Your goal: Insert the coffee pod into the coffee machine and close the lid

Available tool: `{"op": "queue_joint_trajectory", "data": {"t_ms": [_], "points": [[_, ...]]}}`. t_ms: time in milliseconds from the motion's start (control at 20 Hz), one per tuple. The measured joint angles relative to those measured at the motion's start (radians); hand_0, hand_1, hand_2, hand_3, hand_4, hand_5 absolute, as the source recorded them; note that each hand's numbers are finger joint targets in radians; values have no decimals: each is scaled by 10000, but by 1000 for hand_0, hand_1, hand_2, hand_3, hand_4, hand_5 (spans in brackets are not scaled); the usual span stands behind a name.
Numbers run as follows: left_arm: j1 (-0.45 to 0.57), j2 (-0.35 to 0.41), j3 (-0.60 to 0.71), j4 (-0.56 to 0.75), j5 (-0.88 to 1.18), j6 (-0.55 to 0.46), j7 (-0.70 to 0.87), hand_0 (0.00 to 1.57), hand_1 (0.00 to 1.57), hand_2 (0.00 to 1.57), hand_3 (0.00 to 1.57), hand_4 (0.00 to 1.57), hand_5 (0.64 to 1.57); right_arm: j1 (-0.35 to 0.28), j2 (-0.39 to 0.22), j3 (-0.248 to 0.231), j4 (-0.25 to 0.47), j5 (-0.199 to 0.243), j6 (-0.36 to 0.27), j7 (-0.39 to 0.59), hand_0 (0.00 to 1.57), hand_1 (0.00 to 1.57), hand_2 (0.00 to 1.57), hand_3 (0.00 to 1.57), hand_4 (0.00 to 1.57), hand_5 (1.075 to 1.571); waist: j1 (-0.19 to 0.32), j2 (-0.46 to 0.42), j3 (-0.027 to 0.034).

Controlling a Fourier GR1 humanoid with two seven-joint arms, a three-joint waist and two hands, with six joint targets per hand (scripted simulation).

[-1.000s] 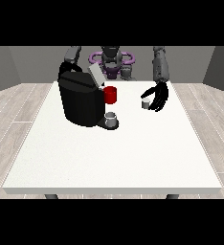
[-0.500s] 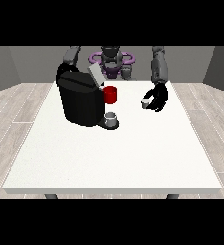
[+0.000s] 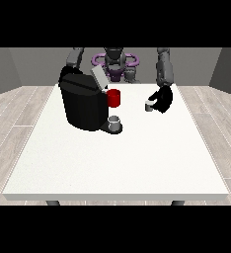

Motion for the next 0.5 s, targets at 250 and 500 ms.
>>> {"op": "queue_joint_trajectory", "data": {"t_ms": [250,500], "points": [[-653,-32,-75,-466,80,-823,-68,1323,1323,1383,1352,581,1571,-20,-98,-255,611,-165,123,-200,0,0,0,0,429,1571,151,-387,-2],[-1234,-125,-155,-873,18,-1402,154,1235,1235,1323,1291,571,1571,-272,-129,-484,1063,-318,83,-93,0,0,0,0,493,1571,229,-633,-4]]}}
